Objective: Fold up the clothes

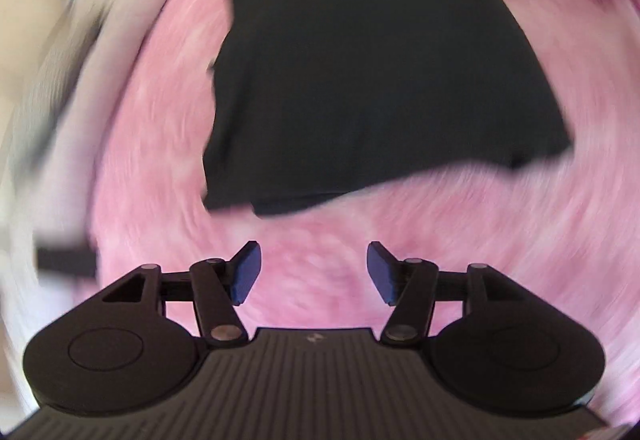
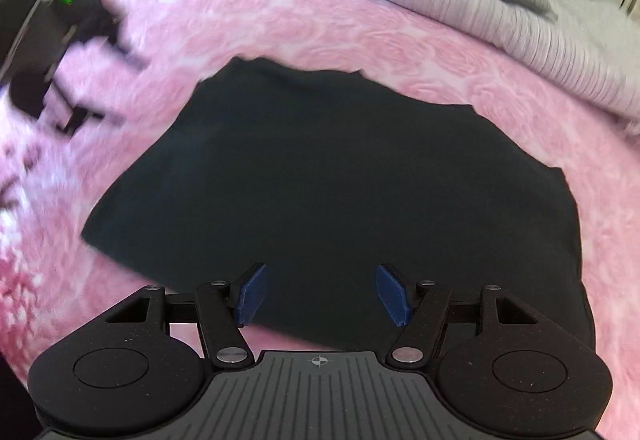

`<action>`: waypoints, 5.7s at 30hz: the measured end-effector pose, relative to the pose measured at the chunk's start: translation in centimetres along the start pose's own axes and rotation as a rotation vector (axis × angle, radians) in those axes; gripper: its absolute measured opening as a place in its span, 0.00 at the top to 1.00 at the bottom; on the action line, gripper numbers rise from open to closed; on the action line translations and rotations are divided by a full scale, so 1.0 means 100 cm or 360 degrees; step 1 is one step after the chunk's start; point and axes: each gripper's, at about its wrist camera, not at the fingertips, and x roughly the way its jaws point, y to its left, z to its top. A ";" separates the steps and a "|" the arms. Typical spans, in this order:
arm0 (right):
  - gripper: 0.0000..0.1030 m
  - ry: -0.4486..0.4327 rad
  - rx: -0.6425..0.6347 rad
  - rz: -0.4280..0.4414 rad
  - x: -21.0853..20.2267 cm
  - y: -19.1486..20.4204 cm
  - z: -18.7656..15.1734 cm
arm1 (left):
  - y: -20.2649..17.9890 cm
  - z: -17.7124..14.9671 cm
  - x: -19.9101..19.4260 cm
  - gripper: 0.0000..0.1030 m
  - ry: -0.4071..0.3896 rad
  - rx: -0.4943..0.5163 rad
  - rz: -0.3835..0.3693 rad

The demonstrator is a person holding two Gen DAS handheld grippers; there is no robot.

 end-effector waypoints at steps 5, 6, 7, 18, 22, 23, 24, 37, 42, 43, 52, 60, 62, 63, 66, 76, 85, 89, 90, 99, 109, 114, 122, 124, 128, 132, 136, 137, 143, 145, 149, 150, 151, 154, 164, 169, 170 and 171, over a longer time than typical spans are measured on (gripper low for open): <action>0.25 0.0119 0.0199 -0.0073 0.006 0.076 0.002 | 0.004 -0.025 0.011 0.47 -0.0167 0.0339 0.0030; 0.25 0.0115 0.0203 -0.0088 0.005 0.087 0.004 | 0.004 -0.027 0.014 0.47 -0.0191 0.0371 0.0035; 0.25 0.0114 0.0201 -0.0101 0.005 0.097 0.006 | 0.004 -0.030 0.017 0.47 -0.0218 0.0401 0.0043; 0.25 0.0087 -0.0105 -0.0315 0.031 0.183 0.018 | 0.001 -0.043 0.069 0.45 -0.0467 0.0951 0.0139; 0.25 0.0102 -0.0178 -0.0390 0.048 0.201 0.017 | 0.006 -0.037 0.083 0.45 -0.0558 0.1069 0.0173; 0.25 0.0112 -0.0206 -0.0414 0.054 0.204 0.018 | 0.006 -0.035 0.086 0.45 -0.0573 0.1084 0.0184; 0.25 0.0122 -0.0234 -0.0438 0.060 0.208 0.018 | 0.006 -0.032 0.089 0.45 -0.0586 0.1098 0.0198; 0.25 0.0004 -0.0686 -0.0744 0.086 0.225 0.000 | 0.011 -0.021 0.098 0.85 -0.0601 0.0997 0.0170; 0.25 0.0012 -0.0800 -0.0727 0.090 0.219 0.003 | 0.011 -0.018 0.096 0.90 -0.0575 0.0933 0.0142; 0.31 0.0003 -0.0805 -0.0704 0.088 0.218 0.005 | 0.012 -0.018 0.095 0.90 -0.0576 0.0926 0.0138; 0.89 0.0005 -0.0639 -0.0350 0.052 0.195 0.036 | 0.030 -0.028 0.062 0.92 -0.0600 0.0896 0.0115; 0.89 -0.0123 -0.0532 0.0072 -0.011 0.236 0.065 | 0.022 -0.091 -0.013 0.92 -0.0442 0.0921 -0.0044; 0.89 -0.0177 -0.0542 0.0161 -0.022 0.243 0.070 | 0.026 -0.099 -0.030 0.92 -0.0393 0.0897 -0.0068; 0.89 -0.0202 -0.0529 0.0182 -0.027 0.242 0.074 | 0.033 -0.095 -0.036 0.92 -0.0387 0.0882 -0.0061; 0.89 -0.0267 -0.0435 0.0164 -0.042 0.220 0.085 | 0.062 -0.067 -0.050 0.92 -0.0398 0.0824 -0.0009; 0.89 -0.0379 0.0386 -0.0027 -0.092 0.051 0.066 | 0.134 0.133 -0.026 0.91 -0.0386 0.0998 -0.0106; 0.89 -0.0299 0.0983 0.0024 -0.066 -0.074 -0.014 | 0.111 0.272 0.079 0.91 -0.0346 0.1167 -0.0339; 0.89 -0.0251 0.1234 0.0104 -0.047 -0.119 -0.049 | 0.099 0.295 0.118 0.91 -0.0266 0.1185 -0.0445; 0.89 -0.0244 0.1296 0.0129 -0.043 -0.129 -0.055 | 0.097 0.299 0.127 0.90 -0.0245 0.1188 -0.0466; 0.89 -0.0163 0.1731 0.0251 0.002 -0.175 -0.102 | 0.089 0.314 0.174 0.73 -0.0137 0.1079 -0.0522; 0.75 -0.0216 0.2171 -0.0058 -0.038 -0.171 -0.136 | 0.182 0.294 0.162 0.66 -0.0106 0.0122 -0.0376; 0.75 -0.0194 0.2125 -0.0181 -0.055 -0.156 -0.129 | 0.206 0.270 0.145 0.70 -0.0155 -0.0276 -0.0546; 0.75 -0.0128 0.2181 -0.0010 -0.022 -0.151 -0.113 | 0.156 0.283 0.163 0.69 -0.0172 -0.0348 -0.0919; 0.75 -0.0127 0.2176 -0.0018 -0.017 -0.155 -0.114 | 0.147 0.289 0.180 0.68 -0.0138 -0.0386 -0.0920; 0.75 -0.0114 0.2192 -0.0095 -0.006 -0.168 -0.121 | 0.149 0.296 0.199 0.67 -0.0115 -0.0463 -0.0922; 0.75 -0.0061 0.2169 -0.0188 -0.009 -0.174 -0.126 | 0.148 0.298 0.194 0.67 -0.0132 -0.0346 -0.0886; 0.75 0.0036 0.2027 -0.0338 -0.021 -0.162 -0.119 | 0.149 0.300 0.196 0.67 -0.0093 -0.0377 -0.0893; 0.75 0.0071 0.2038 -0.0369 -0.022 -0.160 -0.119 | 0.149 0.302 0.195 0.67 -0.0084 -0.0374 -0.0884; 0.75 0.0045 0.1662 -0.0530 -0.040 -0.145 -0.082 | 0.145 0.304 0.193 0.67 -0.0060 -0.0379 -0.0851; 0.75 -0.0031 0.1516 -0.0453 -0.040 -0.140 -0.062 | 0.144 0.304 0.193 0.67 -0.0059 -0.0377 -0.0845; 0.75 -0.0093 0.1411 -0.0273 -0.016 -0.138 -0.038 | 0.145 0.305 0.194 0.67 -0.0052 -0.0370 -0.0847; 0.75 -0.0076 0.1403 -0.0248 -0.007 -0.139 -0.036 | 0.145 0.305 0.194 0.67 -0.0052 -0.0364 -0.0851; 0.75 -0.0059 0.1395 -0.0224 0.002 -0.141 -0.035 | 0.145 0.306 0.195 0.67 -0.0052 -0.0362 -0.0854; 0.75 -0.0017 0.1408 -0.0224 0.019 -0.151 -0.042 | 0.146 0.305 0.197 0.67 -0.0057 -0.0357 -0.0866; 0.75 0.0119 0.1457 -0.0581 -0.014 -0.166 -0.070 | 0.145 0.292 0.155 0.72 -0.0149 -0.0226 -0.0725; 0.75 0.0112 0.1314 -0.0503 -0.024 -0.143 -0.058 | 0.128 0.287 0.117 0.72 -0.0262 -0.0279 -0.0857; 0.74 0.0119 0.1301 -0.0478 -0.020 -0.139 -0.056 | 0.119 0.289 0.117 0.72 -0.0264 -0.0258 -0.0882; 0.74 0.0127 0.1287 -0.0452 -0.015 -0.135 -0.054 | 0.110 0.292 0.118 0.72 -0.0265 -0.0234 -0.0904</action>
